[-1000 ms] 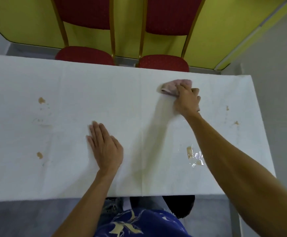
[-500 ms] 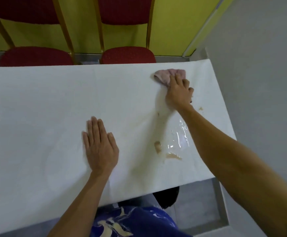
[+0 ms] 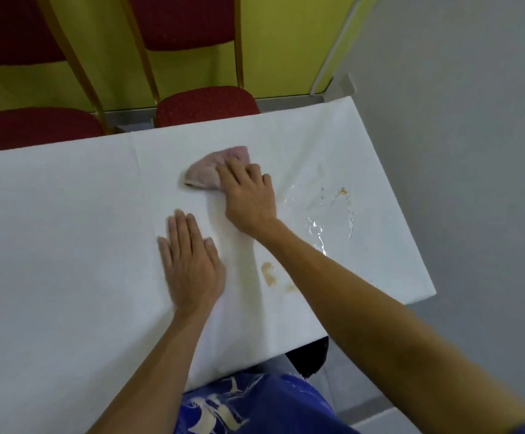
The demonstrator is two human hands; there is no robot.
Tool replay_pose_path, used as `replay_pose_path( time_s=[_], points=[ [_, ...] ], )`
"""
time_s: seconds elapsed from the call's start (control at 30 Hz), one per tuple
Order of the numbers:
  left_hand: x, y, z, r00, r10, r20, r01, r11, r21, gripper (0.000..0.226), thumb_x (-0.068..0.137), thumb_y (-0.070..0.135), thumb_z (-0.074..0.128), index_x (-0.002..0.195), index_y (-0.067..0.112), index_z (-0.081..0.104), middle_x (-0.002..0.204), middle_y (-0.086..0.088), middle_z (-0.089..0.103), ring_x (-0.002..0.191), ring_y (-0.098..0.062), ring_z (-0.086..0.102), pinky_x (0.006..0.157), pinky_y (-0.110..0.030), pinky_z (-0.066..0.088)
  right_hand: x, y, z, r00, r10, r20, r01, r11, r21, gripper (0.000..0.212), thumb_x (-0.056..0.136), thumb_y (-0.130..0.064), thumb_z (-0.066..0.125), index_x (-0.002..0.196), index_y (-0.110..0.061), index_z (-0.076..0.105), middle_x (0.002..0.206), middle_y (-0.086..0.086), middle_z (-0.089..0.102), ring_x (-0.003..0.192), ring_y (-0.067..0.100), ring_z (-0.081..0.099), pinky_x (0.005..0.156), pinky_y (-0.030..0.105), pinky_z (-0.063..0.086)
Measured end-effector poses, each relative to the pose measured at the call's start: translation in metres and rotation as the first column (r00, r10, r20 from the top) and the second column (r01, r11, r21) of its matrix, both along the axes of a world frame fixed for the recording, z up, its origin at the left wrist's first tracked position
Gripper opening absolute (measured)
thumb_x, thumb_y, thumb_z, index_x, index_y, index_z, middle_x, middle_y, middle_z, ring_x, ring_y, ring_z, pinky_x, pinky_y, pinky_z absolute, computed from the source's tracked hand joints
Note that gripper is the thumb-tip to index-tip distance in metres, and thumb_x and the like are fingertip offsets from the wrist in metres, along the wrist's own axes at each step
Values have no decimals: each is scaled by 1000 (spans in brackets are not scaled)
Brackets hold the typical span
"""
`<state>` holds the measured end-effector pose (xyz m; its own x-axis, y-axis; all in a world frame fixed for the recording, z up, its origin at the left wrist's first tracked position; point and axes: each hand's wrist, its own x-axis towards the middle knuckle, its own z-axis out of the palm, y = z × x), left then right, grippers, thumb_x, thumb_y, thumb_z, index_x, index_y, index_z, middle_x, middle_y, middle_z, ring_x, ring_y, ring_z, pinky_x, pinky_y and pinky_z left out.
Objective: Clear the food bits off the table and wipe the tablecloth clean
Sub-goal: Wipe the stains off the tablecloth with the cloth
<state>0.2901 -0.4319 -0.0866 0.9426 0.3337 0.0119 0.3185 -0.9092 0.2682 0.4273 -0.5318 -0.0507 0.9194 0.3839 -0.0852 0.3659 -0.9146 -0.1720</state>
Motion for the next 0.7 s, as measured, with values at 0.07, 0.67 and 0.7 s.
replay_pose_path(
  time_s=[0.07, 0.67, 0.7],
  points=[
    [0, -1, -1, 1000, -8, 11, 8, 1000, 7, 58, 105, 29, 26, 156, 1, 23, 166, -14, 16, 155, -26, 10, 125, -49, 10, 27, -46, 1, 992, -125, 18, 126, 988, -91, 63, 87, -14, 50, 149, -20, 40, 155, 6, 38, 123, 38, 42, 91, 45, 40],
    [-1, 1, -4, 999, -33, -32, 35, 997, 75, 58, 103, 24, 36, 156, 3, 26, 164, -15, 22, 155, -27, 11, 124, -50, 11, -25, 54, 10, 986, 163, 41, -168, 966, 199, 41, 84, -19, 68, 125, -25, 69, 136, 0, 59, 105, 33, 49, 75, 37, 39],
    [0, 1, -3, 1000, -12, -18, 13, 998, 65, 57, 104, 25, 33, 156, 2, 25, 164, -16, 22, 155, -28, 12, 124, -50, 11, -17, 35, 5, 986, 155, 61, -163, 972, 169, 41, 87, -19, 66, 127, -26, 68, 138, -1, 59, 102, 33, 49, 74, 36, 38]
  ],
)
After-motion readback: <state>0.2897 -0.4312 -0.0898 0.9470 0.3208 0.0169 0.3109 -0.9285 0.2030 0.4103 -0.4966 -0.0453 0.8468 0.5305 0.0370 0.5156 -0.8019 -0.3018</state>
